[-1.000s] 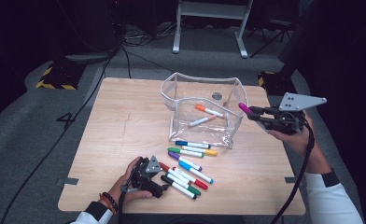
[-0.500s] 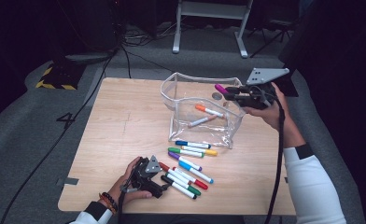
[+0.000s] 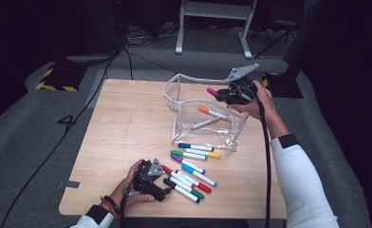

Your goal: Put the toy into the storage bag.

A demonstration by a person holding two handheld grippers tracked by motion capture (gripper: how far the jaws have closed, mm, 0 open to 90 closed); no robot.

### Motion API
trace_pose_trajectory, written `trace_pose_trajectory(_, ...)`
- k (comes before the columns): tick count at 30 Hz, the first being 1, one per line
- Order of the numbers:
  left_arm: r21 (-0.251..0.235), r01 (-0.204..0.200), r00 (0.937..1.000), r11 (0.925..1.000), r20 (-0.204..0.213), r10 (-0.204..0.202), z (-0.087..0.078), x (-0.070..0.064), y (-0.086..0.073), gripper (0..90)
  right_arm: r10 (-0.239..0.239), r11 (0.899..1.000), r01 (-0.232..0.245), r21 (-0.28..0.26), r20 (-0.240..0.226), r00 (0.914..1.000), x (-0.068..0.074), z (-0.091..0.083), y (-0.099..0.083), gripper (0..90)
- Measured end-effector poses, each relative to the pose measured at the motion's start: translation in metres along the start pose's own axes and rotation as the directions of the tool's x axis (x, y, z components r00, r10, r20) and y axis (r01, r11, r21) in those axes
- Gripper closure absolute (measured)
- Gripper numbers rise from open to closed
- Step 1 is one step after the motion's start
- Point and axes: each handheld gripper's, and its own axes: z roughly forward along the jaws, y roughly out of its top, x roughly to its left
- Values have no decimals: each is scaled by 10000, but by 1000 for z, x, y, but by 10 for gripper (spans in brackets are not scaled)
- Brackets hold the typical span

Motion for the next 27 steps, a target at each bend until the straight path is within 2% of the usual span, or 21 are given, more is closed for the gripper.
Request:
trace_pose_trajectory(6,-1,-1,10000,10000,2,1,0,0,0,32,30,9927,-17,1206,-104,9999,-1,17,-2,749)
trace_pose_trajectory(9,-1,-1,10000,10000,1,1,0,0,0,32,-8,9848,76,1737,-389,9992,2,23,-2,748)
trace_pose_trajectory(10,-2,1,10000,10000,1,-1,0,0,0,32,-34,9805,101,1960,-345,9994,2,25,-1,748)
trace_pose_trajectory(11,0,-5,10000,10000,1,5,0,0,0,32,-2,9774,94,2111,-434,9991,2,27,-2,748)
trace_pose_trajectory(12,-5,-10,10000,10000,2,10,0,0,0,32,37,9735,127,2282,-711,9975,3,29,-2,748)
trace_pose_trajectory(15,-11,-20,10000,10000,13,20,0,0,0,32,-133,9620,468,2689,-1251,9920,9,31,-2,746)
trace_pose_trajectory(17,-11,-17,10000,10000,13,17,0,0,0,32,-382,9579,766,2768,-1415,9892,13,31,-2,745)
trace_pose_trajectory(21,-10,-36,10000,10000,37,36,0,0,0,32,-471,9594,943,2658,-1785,9828,18,28,-4,744)
trace_pose_trajectory(24,-10,-36,10000,10000,38,36,0,0,0,32,-510,9609,957,2600,-1737,9835,20,28,-5,723)
trace_pose_trajectory(25,-6,-43,10000,10000,38,43,0,0,0,32,-524,9616,928,2583,-1591,9859,20,28,-5,701)
trace_pose_trajectory(27,-10,-34,10000,10000,37,34,0,0,0,32,-543,9663,894,2413,-1486,9874,20,26,-6,687)
